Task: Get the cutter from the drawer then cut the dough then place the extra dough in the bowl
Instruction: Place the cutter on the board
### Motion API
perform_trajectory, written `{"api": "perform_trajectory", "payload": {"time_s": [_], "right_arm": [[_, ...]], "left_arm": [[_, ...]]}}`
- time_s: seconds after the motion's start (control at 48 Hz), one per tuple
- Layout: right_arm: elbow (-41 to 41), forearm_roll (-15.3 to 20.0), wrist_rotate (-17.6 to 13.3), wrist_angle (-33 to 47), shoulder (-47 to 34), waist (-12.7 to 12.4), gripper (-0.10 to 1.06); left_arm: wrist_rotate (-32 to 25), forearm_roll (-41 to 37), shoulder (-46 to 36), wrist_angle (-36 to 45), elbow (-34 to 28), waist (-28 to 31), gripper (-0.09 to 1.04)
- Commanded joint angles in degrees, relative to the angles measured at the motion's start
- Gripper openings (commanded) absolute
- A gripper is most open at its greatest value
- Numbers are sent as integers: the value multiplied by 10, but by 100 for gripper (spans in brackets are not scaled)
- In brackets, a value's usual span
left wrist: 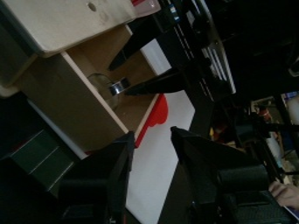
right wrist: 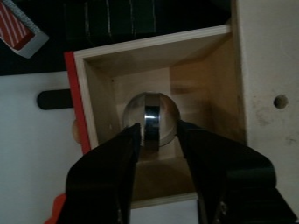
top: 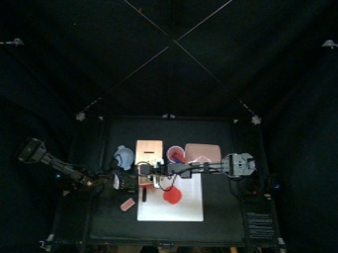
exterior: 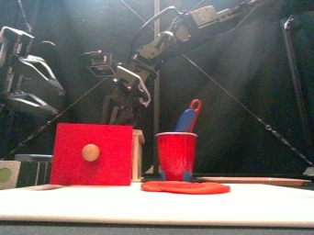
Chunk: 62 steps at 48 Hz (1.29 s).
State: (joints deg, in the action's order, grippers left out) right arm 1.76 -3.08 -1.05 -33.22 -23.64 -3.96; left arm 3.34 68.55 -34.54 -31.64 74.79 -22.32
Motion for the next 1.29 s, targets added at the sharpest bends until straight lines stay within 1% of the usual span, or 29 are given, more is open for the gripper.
{"api": "perform_trajectory", "payload": {"time_s": [0.021,0.292,0.438,0.604,0.688,0.792,0.854,0.979,1.125,1.292], "right_arm": [[18,0,-1,4,13,-3,59],[40,-4,0,-11,53,-3,59],[38,-6,0,-37,98,-4,59],[8,-4,-2,-40,160,-4,59],[-28,2,-4,-41,198,-4,59],[-85,11,-17,-40,243,0,59],[-125,17,-30,-36,271,1,59],[-219,18,-75,10,330,3,59],[-308,18,-111,81,377,20,59],[-381,28,-120,104,410,36,59]], "left_arm": [[-2,-4,2,-2,-7,5,78],[-4,-14,-2,-2,-7,14,78],[-2,-33,-8,-3,-10,22,78],[-2,-45,-9,-2,-11,33,78],[-2,-47,-9,-2,-11,33,78],[-2,-48,-9,-2,-11,33,78],[-2,-49,-10,-2,-11,34,78],[-2,-48,-10,-2,-11,36,78],[-2,-48,-11,-2,-11,40,78],[-2,-49,-13,-2,-11,46,78]]}}
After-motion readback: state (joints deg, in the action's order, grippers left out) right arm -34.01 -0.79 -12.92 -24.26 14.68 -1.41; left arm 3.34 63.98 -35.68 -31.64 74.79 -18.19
